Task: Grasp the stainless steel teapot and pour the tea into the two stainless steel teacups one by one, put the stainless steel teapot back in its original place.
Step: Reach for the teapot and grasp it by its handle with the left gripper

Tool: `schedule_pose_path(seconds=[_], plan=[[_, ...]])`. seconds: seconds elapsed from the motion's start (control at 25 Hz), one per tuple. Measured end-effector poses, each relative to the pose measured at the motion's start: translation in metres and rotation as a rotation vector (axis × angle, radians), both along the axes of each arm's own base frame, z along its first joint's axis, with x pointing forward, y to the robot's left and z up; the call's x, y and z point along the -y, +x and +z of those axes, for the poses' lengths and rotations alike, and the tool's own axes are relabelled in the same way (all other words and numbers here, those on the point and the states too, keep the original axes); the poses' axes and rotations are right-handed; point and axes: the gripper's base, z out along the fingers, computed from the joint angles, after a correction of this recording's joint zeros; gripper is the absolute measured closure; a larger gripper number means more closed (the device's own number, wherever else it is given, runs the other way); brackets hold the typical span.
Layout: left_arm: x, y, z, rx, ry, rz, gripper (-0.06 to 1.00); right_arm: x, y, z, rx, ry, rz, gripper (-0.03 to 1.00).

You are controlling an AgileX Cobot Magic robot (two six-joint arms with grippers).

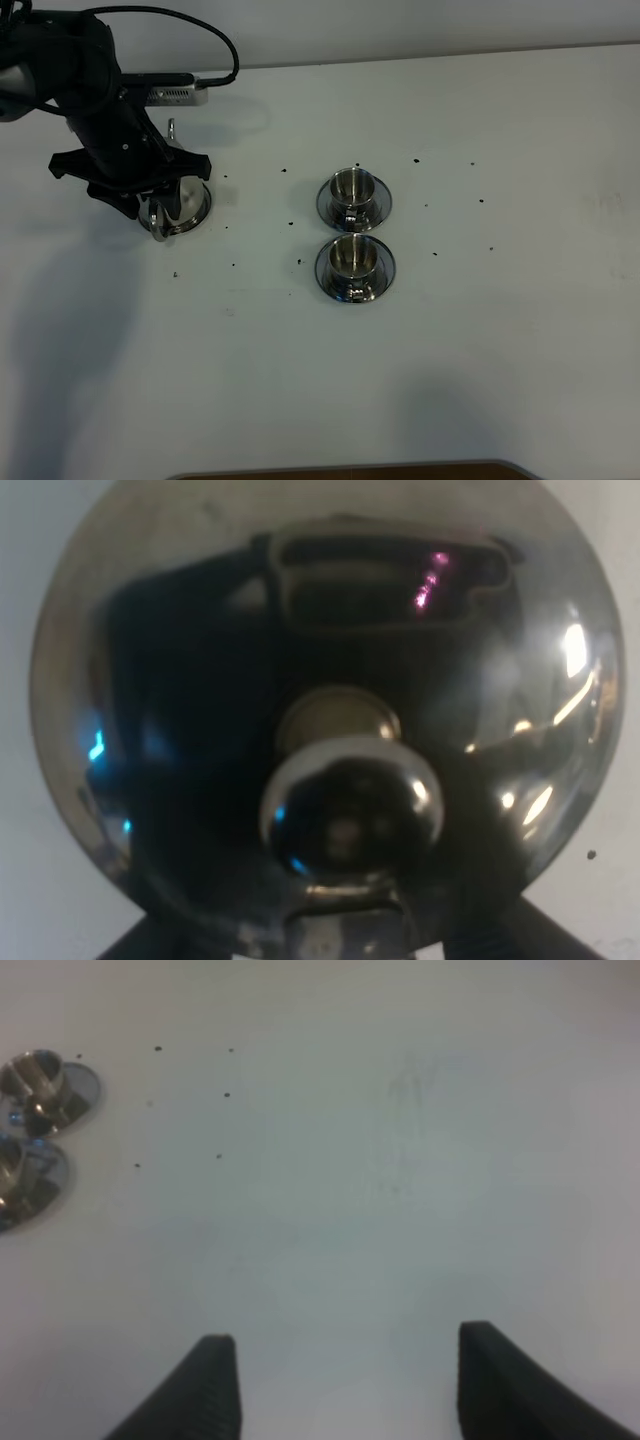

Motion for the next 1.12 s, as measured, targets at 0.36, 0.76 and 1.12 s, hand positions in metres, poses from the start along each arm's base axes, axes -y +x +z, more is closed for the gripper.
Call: schedule_pose_path(seconds=[0.36,0.76,1.12], plan=[[-0.0006,0.0002,-0.0004,0.0,0.007,-0.005,0.43,0.0,0.0,0.0,0.0,0.0,0.0,0.49],[-0.0003,0.0017,-0.0007,0.016,0.005,-0.009,0.43,0.0,0.0,0.0,0.0,0.0,0.0,0.49],[-0.0008,0.0033,-0.0086,0.006,0.015,-0.029,0.43,0.0,0.0,0.0,0.0,0.0,0.0,0.49]])
